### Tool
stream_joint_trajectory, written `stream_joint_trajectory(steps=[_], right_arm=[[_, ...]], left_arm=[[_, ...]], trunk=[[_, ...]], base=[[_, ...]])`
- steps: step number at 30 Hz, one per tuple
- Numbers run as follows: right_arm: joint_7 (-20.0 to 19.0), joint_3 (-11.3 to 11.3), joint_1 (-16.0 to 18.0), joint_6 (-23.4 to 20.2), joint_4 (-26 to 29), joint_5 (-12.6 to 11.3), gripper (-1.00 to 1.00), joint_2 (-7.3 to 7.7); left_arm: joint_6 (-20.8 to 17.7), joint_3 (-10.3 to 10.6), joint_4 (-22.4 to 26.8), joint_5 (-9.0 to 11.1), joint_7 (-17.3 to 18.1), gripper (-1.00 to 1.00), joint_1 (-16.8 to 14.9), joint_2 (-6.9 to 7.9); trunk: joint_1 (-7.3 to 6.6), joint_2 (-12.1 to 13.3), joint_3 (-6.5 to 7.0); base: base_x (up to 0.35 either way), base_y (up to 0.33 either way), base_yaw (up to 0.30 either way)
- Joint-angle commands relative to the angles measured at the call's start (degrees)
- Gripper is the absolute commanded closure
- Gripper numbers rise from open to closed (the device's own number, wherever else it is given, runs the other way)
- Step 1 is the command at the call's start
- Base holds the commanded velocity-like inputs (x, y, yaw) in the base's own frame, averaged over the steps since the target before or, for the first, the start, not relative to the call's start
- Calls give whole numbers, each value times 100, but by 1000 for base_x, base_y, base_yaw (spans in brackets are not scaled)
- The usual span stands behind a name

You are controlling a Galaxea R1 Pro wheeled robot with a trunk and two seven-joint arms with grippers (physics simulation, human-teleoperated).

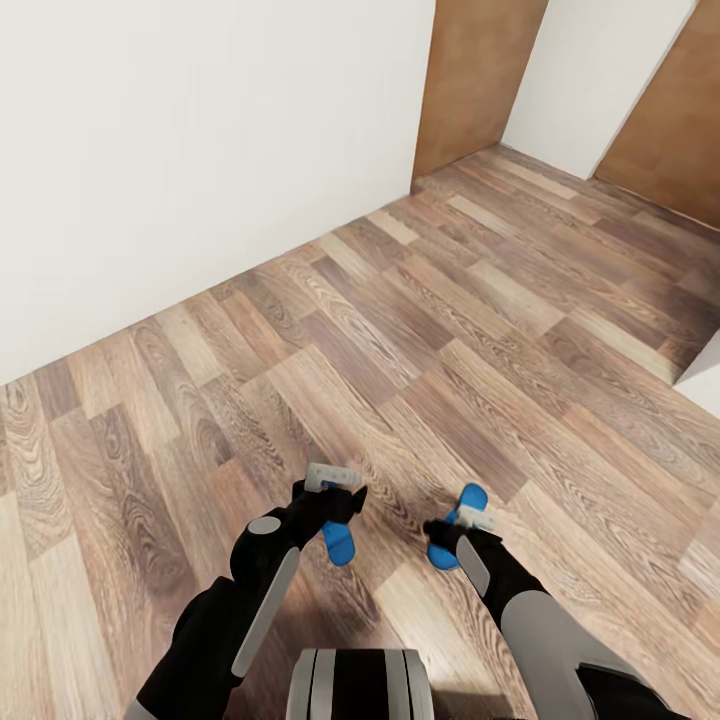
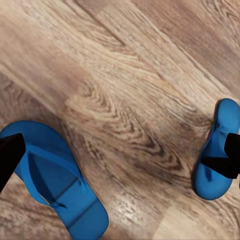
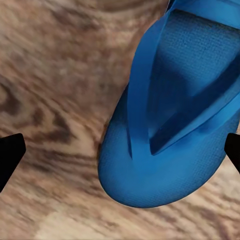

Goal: In the bedroom, move the book from the bed onto either nightstand, and place the two sandals side by side next to the bed.

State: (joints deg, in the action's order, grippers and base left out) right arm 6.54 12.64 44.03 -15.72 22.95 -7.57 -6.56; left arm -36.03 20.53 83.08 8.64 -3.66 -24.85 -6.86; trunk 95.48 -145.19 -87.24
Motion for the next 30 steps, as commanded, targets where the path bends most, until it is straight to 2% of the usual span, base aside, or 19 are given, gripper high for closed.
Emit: stream_joint_trajectory(steps=[1, 3, 7, 24, 30], right_arm=[[31, 2, 0, -24, 14, -60, -100, -3], [31, 0, 0, -21, 13, -60, -100, -3], [31, -6, 1, -19, 15, -60, -100, -11], [31, -7, 0, -18, 17, -59, -100, -18], [31, -7, 0, -18, 17, -58, -100, -17]], left_arm=[[-27, 4, 6, 58, -38, -100, -3, 0], [-27, 4, 6, 58, -38, -100, -3, 0], [-27, 4, 6, 58, -38, -100, -3, 0], [-27, 4, 6, 58, -38, -100, -3, 0], [-27, 4, 6, 58, -38, -100, -3, 0]], trunk=[[1, -3, -26], [6, -6, -71], [6, -6, -71], [50, -28, -447], [50, -28, -447]], base=[[0, 0, 0], [0, 0, 0], [0, 0, 0], [0, 0, 0], [0, 0, 0]])
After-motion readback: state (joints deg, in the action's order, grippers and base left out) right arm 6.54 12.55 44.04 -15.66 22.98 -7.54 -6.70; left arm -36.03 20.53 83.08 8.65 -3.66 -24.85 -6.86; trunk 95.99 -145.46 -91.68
